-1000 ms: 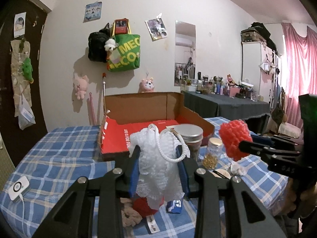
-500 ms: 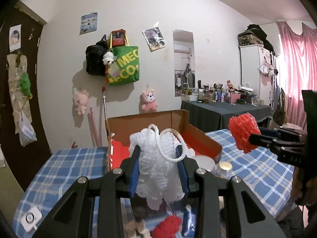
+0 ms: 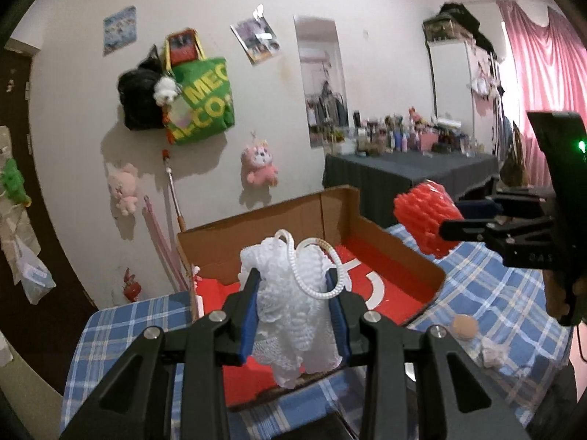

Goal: Organize soft objects
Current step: 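Carry both items into the red-lined cardboard box and open both tools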

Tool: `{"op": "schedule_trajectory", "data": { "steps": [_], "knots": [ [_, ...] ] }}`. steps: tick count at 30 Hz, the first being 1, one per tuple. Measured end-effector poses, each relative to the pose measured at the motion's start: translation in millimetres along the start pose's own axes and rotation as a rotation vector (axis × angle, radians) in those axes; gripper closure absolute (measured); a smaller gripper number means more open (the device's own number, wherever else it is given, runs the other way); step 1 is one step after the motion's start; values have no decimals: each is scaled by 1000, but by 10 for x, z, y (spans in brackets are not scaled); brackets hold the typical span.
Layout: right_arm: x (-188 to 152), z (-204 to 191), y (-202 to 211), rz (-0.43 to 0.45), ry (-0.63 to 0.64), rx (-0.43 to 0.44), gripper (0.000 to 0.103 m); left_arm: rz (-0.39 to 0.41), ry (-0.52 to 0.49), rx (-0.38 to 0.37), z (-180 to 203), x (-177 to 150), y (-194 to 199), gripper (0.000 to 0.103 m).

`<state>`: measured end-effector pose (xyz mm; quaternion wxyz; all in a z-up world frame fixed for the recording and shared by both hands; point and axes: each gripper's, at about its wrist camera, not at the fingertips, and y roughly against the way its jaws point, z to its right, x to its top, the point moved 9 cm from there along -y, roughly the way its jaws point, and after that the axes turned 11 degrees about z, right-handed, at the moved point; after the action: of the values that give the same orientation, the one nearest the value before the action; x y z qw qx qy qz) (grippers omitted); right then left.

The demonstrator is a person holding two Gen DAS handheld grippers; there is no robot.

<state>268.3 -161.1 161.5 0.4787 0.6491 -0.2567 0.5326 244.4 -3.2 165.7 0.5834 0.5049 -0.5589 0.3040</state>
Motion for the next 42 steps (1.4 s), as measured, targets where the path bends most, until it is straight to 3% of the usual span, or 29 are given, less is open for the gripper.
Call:
{"op": "schedule_trajectory", "data": {
  "steps": [8, 20, 30, 34, 42],
  "knots": [
    [-47, 186, -984, -188, -27, 16, 69, -155, 6, -44, -157, -53, -837, 67],
    [-438, 538, -2248, -480, -135, 3, 69, -386, 69, -66, -300, -490, -2020, 66],
    [-676, 701, -2661, -557, -217, -37, 69, -467, 170, -7, -564, -814, -2529, 62],
    [-650, 720, -2686, -550, -229, -38, 67, -464, 219, 0, -645, -853, -2572, 57],
    [-648, 698, -2692, -552, -220, -45, 64, -463, 220, 11, -676, -865, -2584, 48]
  ]
}}
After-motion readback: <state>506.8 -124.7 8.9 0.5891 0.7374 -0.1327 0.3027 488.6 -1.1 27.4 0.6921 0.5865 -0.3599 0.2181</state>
